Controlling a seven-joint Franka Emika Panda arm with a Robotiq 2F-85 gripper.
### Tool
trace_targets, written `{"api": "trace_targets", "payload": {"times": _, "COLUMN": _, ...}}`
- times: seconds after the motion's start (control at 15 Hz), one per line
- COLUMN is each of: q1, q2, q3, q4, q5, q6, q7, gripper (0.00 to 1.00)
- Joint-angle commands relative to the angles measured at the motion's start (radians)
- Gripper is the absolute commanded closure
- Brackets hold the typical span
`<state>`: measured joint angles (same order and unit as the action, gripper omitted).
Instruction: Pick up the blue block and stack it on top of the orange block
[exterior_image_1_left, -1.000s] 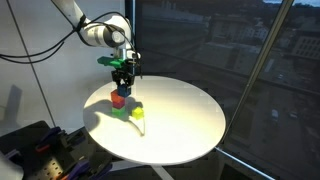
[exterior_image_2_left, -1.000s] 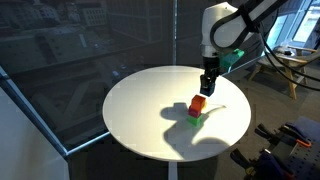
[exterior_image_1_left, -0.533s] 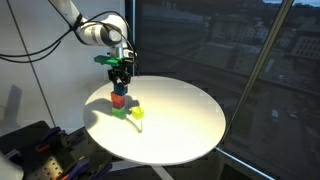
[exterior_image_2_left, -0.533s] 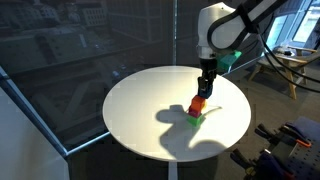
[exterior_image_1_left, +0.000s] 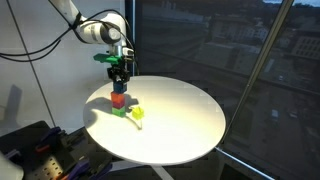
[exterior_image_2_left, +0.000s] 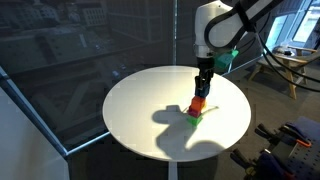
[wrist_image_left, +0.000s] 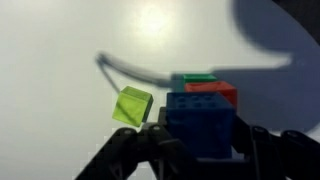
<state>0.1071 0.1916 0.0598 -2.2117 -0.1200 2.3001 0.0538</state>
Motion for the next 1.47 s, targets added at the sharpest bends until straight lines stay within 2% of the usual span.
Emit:
{"api": "trace_targets", "payload": {"times": 0.0, "q1": 0.005, "q2": 0.024, "q3": 0.007, "q4": 0.048, "q5": -0.015, "q6": -0.044, "q7": -0.006, "gripper": 0.69}}
{"api": "trace_targets", "payload": {"times": 0.6, "q1": 0.022, "q2": 0.086, "q3": 0.011, "q4": 0.119, "q5": -0.018, "q6": -0.076, "q7": 0.007, "gripper": 0.69}}
{"api": "trace_targets", "payload": {"times": 0.67, "q1": 0.023, "q2": 0.089, "q3": 0.011, "q4": 0.123, "q5": -0.016, "q6": -0.078, "q7": 0.009, "gripper": 0.28}}
{"api": "trace_targets", "payload": {"times": 0.87, "q1": 0.024, "q2": 0.095, "q3": 0.009, "q4": 0.131, "q5": -0.014, "q6": -0.082, "q7": 0.01, "gripper": 0.05}}
{"api": "trace_targets", "payload": {"times": 0.93, "q1": 0.024, "q2": 0.096, "q3": 0.008, "q4": 0.132, "q5": -0.014, "q6": -0.084, "q7": 0.01, "gripper": 0.0}}
{"api": "trace_targets", "payload": {"times": 1.4, "q1": 0.006, "q2": 0.044, "q3": -0.006, "q4": 0.096, "q5": -0.003, "q6": -0.104, "q7": 0.007, "gripper": 0.0}}
